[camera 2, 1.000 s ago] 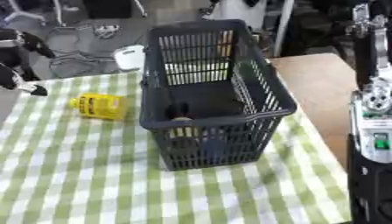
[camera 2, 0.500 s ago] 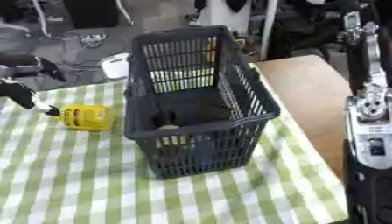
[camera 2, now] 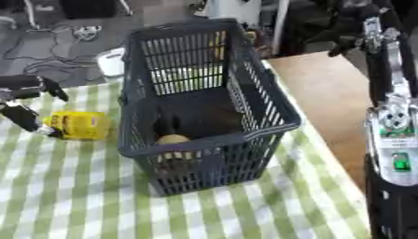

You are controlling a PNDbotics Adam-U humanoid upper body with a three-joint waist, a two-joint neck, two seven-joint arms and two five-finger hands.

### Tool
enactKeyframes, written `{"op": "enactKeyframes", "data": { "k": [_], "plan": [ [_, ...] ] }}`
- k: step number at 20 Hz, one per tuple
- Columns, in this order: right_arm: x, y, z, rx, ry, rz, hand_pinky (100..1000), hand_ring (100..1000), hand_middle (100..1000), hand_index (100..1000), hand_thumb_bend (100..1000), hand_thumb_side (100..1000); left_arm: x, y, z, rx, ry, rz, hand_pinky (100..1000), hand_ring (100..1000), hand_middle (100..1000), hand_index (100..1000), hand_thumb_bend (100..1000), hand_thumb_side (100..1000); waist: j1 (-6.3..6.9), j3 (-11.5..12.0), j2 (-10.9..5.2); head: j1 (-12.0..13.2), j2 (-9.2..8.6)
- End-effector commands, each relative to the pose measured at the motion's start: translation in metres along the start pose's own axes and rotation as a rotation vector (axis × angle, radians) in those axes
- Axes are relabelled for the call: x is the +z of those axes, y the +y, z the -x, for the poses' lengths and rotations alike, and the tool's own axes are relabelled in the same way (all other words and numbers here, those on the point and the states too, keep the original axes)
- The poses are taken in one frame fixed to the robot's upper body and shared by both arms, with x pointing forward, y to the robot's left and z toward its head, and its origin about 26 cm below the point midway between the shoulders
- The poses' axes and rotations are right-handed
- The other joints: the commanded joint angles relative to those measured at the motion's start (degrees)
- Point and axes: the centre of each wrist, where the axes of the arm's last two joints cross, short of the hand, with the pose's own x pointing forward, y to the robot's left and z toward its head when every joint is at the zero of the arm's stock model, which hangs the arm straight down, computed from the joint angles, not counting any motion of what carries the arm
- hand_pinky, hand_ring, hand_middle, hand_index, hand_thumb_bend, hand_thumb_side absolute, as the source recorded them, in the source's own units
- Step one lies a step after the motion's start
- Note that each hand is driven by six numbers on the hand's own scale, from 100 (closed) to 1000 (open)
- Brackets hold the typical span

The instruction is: Pick up objects on the table and place them in the box.

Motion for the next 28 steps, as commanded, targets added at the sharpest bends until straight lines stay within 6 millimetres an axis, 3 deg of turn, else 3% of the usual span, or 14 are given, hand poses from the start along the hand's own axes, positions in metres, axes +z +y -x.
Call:
{"op": "enactKeyframes", "data": {
  "k": [1,13,17,18,19,20,21,22,23,24,28],
  "plan": [
    [-0.011,-0.012,-0.006,0.018,-0.044,0.012,478,661,722,794,100,606,0.013,0.013,0.015,-0.007,0.047,-0.041,884,839,764,842,779,422,0.73,-0.07,0.51,-0.23,-1.36],
    [-0.020,-0.018,-0.006,0.022,-0.066,0.020,469,657,719,793,100,620,0.012,0.004,0.018,-0.010,0.052,-0.153,874,828,768,845,781,385,1.16,-1.33,4.17,-0.46,-2.68],
    [-0.020,-0.019,-0.006,0.020,-0.068,0.021,469,656,719,793,100,624,0.005,-0.002,0.012,-0.045,0.039,-0.082,872,789,699,807,759,295,1.37,-1.57,4.44,-0.51,-2.61],
    [-0.020,-0.018,-0.006,0.019,-0.068,0.020,469,657,719,793,100,623,0.003,-0.004,0.010,-0.054,0.037,-0.048,867,759,625,746,681,167,1.40,-1.64,4.43,-0.54,-2.65],
    [-0.020,-0.018,-0.006,0.018,-0.069,0.020,469,657,719,793,100,623,0.001,-0.006,0.009,-0.064,0.038,0.000,867,759,625,746,681,167,1.44,-1.74,4.39,-0.57,-2.68],
    [-0.020,-0.018,-0.006,0.018,-0.068,0.020,470,657,720,793,100,622,-0.001,-0.007,0.007,-0.070,0.040,0.039,830,681,518,633,596,100,1.45,-1.83,4.29,-0.60,-2.63],
    [-0.020,-0.018,-0.006,0.018,-0.068,0.020,470,657,720,793,100,622,-0.001,-0.008,0.006,-0.073,0.042,0.071,830,681,518,633,596,100,1.46,-1.92,4.13,-0.62,-2.55],
    [-0.019,-0.018,-0.006,0.018,-0.066,0.021,471,657,720,793,100,621,-0.002,-0.006,0.005,-0.073,0.042,0.085,776,578,390,488,490,100,1.48,-1.96,3.97,-0.64,-2.50],
    [-0.019,-0.018,-0.006,0.018,-0.064,0.022,471,657,720,793,100,621,-0.001,-0.004,0.004,-0.067,0.041,0.083,776,578,390,488,490,100,1.50,-1.95,3.74,-0.68,-2.42],
    [-0.018,-0.018,-0.006,0.018,-0.062,0.023,472,658,720,793,100,621,0.000,-0.001,0.003,-0.058,0.037,0.072,713,498,279,378,379,100,1.50,-1.90,3.50,-0.75,-2.31],
    [-0.013,-0.016,-0.005,0.018,-0.048,0.023,478,661,722,794,100,612,0.016,0.031,0.003,-0.017,-0.002,-0.076,685,474,259,358,342,100,1.38,-1.30,1.75,-1.26,-1.71]
  ]
}}
